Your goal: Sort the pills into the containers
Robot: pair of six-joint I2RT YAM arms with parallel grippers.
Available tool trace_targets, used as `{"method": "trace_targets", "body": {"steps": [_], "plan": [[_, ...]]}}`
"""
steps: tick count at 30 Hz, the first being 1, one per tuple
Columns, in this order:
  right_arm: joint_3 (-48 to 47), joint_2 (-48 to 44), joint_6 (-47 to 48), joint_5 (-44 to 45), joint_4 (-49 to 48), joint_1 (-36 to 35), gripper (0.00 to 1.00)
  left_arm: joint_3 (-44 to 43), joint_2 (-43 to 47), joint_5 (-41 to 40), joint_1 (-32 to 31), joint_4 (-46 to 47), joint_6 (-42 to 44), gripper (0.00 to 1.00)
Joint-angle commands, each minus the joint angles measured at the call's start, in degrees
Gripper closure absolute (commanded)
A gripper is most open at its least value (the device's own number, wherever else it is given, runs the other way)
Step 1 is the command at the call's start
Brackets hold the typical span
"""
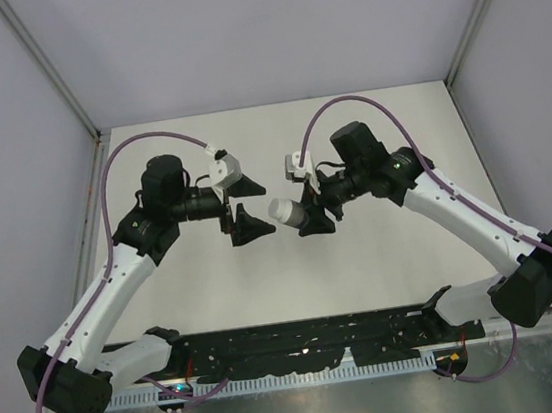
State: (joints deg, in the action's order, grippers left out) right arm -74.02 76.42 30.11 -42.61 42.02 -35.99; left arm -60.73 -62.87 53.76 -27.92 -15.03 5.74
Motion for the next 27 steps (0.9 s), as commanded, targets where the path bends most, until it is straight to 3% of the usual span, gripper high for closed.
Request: {"method": "trace_targets", "body": {"steps": [1,6,12,18,23,27], "plan": [[-3.3,-0.4,2.2,-4.1,3.1,-0.7,0.94,-2.1,-0.9,3.3,0.1,-3.0,8.1,0.05],[-3.4,0.1,2.4,-4.3,3.2,-1.2,0.94,-2.8,-3.4,5.1,0.1,-1.0,6.1,0.14],[-3.2,0.7,2.0,-3.6,2.7,-1.3,0.94,-3.3,-5.2,7.5,-0.3,1.1,2.6,0.32],[-3.0,1.4,1.2,-2.0,1.7,-1.3,0.94,-2.7,-5.9,9.3,-0.9,3.1,-0.7,0.41],[-2.5,1.3,0.0,-0.7,0.3,-1.4,0.94,-1.9,-6.1,9.2,-1.3,4.2,-2.0,0.64],[-2.0,0.7,-2.4,2.5,-2.1,-1.4,0.94,-0.8,-6.4,7.9,-1.6,6.4,-5.3,0.95]]}}
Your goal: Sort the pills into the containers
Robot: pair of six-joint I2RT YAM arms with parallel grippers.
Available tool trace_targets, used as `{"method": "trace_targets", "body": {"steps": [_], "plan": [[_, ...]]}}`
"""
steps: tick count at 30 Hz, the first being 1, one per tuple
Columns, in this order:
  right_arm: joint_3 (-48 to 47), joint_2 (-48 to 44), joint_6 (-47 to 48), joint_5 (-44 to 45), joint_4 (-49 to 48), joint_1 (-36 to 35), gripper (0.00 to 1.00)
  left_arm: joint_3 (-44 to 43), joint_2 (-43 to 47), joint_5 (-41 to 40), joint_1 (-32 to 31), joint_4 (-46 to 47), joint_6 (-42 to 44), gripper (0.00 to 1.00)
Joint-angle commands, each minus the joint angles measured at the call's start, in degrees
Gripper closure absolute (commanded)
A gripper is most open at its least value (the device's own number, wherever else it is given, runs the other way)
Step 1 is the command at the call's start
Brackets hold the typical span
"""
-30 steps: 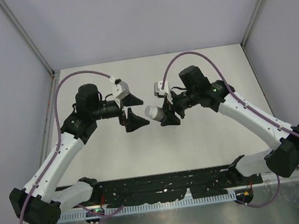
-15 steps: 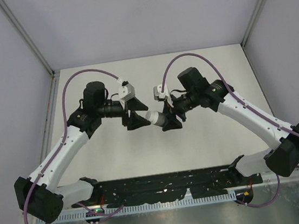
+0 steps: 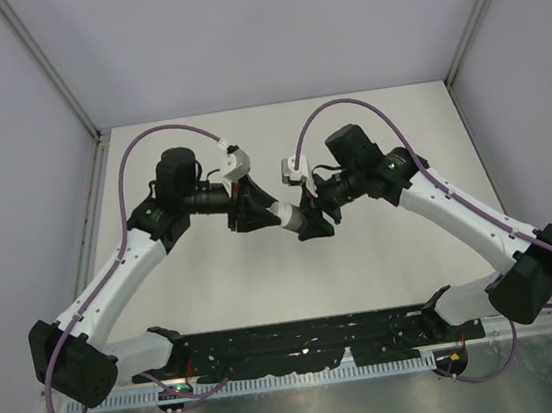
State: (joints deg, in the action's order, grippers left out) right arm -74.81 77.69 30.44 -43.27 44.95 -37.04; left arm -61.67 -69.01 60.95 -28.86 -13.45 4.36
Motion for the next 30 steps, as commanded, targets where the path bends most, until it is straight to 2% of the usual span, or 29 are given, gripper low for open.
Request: {"method": "trace_targets", "body": {"steps": [1,6,9,13,15,16,18,20,21,22,26,30], "plan": [[-1.0,-1.0,-3.1,4.8,-5.7,-0.3,0.94,0.7,-0.4,0.0,-0.6,6.2,-7.4,1.00],[-0.4,-1.8,-6.0,11.3,-9.8,-0.9,0.94,2.3,-0.5,-6.4,-0.8,10.0,-16.6,1.00],[-0.2,-2.3,-7.5,17.6,-12.5,-1.5,0.94,3.0,0.6,-15.1,-0.8,9.2,-20.9,1.00],[0.6,-2.5,-9.9,25.2,-15.9,-2.3,0.94,3.1,2.4,-31.4,-0.7,5.7,-29.2,1.00],[0.6,-2.3,-11.0,27.7,-16.5,-2.5,0.94,2.3,2.5,-32.4,-0.8,4.1,-31.6,1.00],[0.4,-1.8,-11.1,28.2,-16.4,-2.6,0.94,1.5,2.2,-31.7,-0.7,3.0,-32.5,0.93],[0.3,-1.8,-11.1,27.8,-16.1,-2.7,0.94,0.5,2.0,-29.3,-0.8,2.4,-33.3,0.62],[0.5,-1.9,-10.7,26.6,-15.7,-2.6,0.94,0.3,2.5,-27.1,-0.7,2.8,-32.0,0.23],[0.4,-1.9,-10.0,26.1,-14.9,-2.7,0.94,0.5,3.1,-26.3,-0.7,3.2,-30.0,0.08],[0.2,-1.8,-9.3,24.4,-14.4,-2.7,0.94,0.4,3.5,-25.0,-0.7,3.3,-27.3,0.01],[-0.6,-1.8,-5.3,17.8,-9.7,-2.7,0.94,-1.0,4.8,-17.9,-0.6,-0.2,-11.9,0.01],[-1.8,-1.1,-0.5,9.8,-4.2,-2.7,0.94,-0.3,7.0,-9.7,-0.6,-5.9,8.8,0.01]]}}
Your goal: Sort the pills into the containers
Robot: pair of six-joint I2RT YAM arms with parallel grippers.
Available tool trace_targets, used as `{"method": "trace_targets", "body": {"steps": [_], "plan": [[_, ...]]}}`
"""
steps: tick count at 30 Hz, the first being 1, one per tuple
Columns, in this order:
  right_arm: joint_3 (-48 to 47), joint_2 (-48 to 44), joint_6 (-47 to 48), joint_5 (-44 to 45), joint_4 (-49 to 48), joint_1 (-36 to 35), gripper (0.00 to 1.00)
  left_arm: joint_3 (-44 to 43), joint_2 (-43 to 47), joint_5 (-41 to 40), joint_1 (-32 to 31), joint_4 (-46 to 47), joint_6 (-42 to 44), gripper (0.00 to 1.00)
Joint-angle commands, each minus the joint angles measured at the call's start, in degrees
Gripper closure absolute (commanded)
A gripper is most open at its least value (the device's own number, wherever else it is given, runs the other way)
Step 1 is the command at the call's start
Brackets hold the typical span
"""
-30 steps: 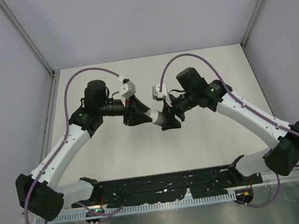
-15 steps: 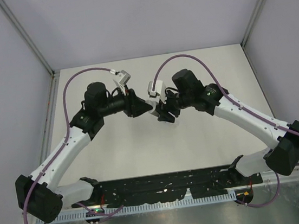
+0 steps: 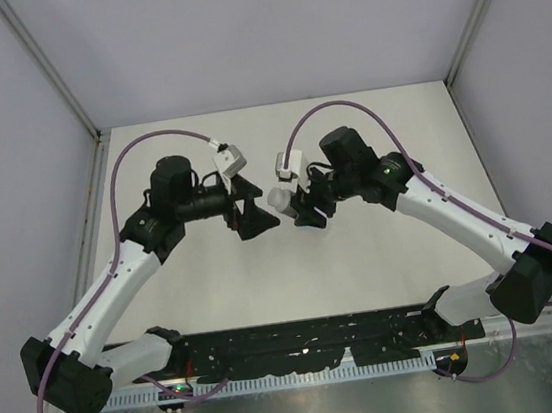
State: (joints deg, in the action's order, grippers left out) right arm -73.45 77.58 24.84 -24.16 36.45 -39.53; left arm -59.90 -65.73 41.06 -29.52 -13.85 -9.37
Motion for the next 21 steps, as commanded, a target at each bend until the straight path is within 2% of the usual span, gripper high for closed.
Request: {"method": "trace_targets", "body": {"steps": [1,3,6,9,14,21], "plan": [[-4.1,-0.8,6.9,-10.6,6.9,-0.2,0.94,-2.2,3.9,11.7,0.2,-7.7,28.1,0.00],[-5.8,0.5,9.2,-16.1,11.0,-0.2,0.94,-2.9,3.5,14.4,0.0,-13.5,36.5,0.01],[-7.8,2.6,12.4,-18.9,16.6,-0.5,0.94,-3.0,3.2,18.0,0.2,-14.3,41.4,0.01],[-8.2,3.4,13.0,-19.4,17.6,-1.1,0.94,-2.0,2.6,20.0,0.0,-9.7,38.7,0.03],[-8.1,3.5,12.3,-19.3,16.9,-1.3,0.94,-2.6,0.6,22.3,0.0,-4.6,32.2,0.19],[-7.7,3.5,11.5,-18.6,15.8,-1.3,0.94,-1.3,0.3,22.6,-0.6,-3.7,30.1,0.40]]}}
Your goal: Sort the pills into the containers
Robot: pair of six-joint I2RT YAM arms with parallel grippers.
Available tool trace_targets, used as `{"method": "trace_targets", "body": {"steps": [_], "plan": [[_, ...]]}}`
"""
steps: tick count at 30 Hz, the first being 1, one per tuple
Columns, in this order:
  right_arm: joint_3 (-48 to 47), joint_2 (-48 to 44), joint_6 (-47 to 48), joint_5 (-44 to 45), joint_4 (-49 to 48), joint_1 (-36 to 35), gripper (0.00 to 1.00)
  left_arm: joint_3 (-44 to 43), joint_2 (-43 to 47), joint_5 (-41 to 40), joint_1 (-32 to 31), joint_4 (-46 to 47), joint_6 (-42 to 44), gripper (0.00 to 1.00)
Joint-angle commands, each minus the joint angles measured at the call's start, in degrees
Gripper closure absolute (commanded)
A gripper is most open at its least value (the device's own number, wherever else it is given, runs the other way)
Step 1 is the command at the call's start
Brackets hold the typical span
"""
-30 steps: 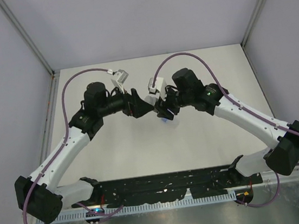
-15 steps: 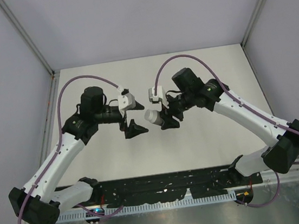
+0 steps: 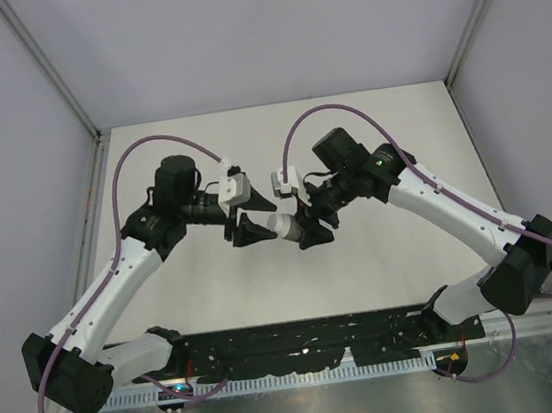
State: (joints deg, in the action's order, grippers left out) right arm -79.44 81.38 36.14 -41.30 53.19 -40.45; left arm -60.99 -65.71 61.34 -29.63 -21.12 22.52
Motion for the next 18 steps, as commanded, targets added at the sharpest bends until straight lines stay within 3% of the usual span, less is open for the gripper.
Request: {"method": "trace_targets", "body": {"steps": [1,3,5,7,12,16,18], "plan": [[-1.7,-0.2,0.0,-1.1,-1.2,-0.3,0.94,-0.2,0.2,2.2,-0.5,3.8,-2.4,0.44],[-1.6,-0.1,-1.0,-0.1,-2.1,-0.4,0.94,0.3,0.3,1.9,-0.5,5.1,-4.8,0.58],[-1.4,-0.3,-2.5,1.7,-3.7,-0.4,0.94,1.0,0.5,0.2,-0.8,8.4,-9.2,0.83],[-0.9,-0.8,-4.2,4.2,-6.2,-0.4,0.94,2.3,0.8,-2.5,-0.8,12.2,-13.9,1.00],[0.2,-1.8,-9.3,12.7,-12.5,-0.5,0.94,3.8,1.4,-16.7,-0.8,19.2,-31.3,1.00],[0.9,-2.2,-12.3,23.6,-17.0,-0.9,0.94,1.1,0.5,-30.8,-0.7,14.2,-42.9,1.00],[0.9,-2.0,-13.9,26.3,-18.8,-1.0,0.94,0.1,0.1,-33.3,-0.7,12.0,-46.5,1.00]]}}
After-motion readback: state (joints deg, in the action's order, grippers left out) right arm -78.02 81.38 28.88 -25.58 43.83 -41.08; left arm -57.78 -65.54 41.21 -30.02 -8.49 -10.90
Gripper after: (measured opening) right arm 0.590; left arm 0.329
